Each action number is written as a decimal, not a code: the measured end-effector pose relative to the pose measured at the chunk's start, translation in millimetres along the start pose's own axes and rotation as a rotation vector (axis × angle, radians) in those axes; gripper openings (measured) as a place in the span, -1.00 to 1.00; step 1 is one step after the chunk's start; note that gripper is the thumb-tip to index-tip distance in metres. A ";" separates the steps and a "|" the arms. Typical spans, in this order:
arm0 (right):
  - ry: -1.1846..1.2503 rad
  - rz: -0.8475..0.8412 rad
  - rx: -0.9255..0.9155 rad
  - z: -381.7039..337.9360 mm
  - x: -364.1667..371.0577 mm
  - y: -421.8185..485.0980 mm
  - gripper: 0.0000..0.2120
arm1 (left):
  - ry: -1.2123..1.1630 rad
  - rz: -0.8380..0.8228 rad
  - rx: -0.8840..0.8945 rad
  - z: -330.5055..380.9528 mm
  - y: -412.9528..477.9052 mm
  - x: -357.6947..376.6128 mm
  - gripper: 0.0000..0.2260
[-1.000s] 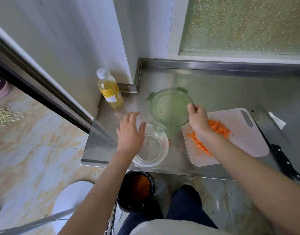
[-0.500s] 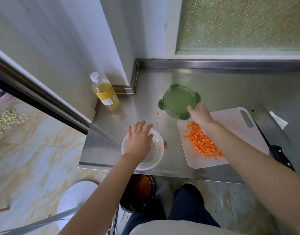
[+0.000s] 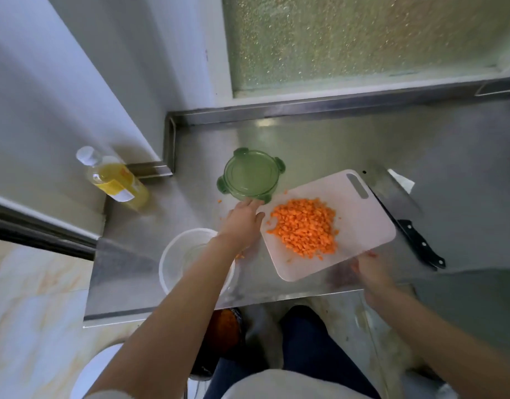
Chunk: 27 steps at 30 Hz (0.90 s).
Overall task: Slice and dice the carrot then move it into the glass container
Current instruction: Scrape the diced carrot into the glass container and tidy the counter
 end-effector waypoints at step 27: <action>0.511 -0.340 0.167 -9.4 40.7 -52.9 -0.74 | -0.215 0.061 -0.087 -1.9 12.6 7.1 -0.61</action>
Point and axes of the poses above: each hand's wrist, its own y-axis towards the middle knuckle, its own x-axis out of the palm, z = x × y, the point moved 3 cm from there along y, towards the middle knuckle, and after that the axes turned 7 degrees about -x, right-handed, at the moved point
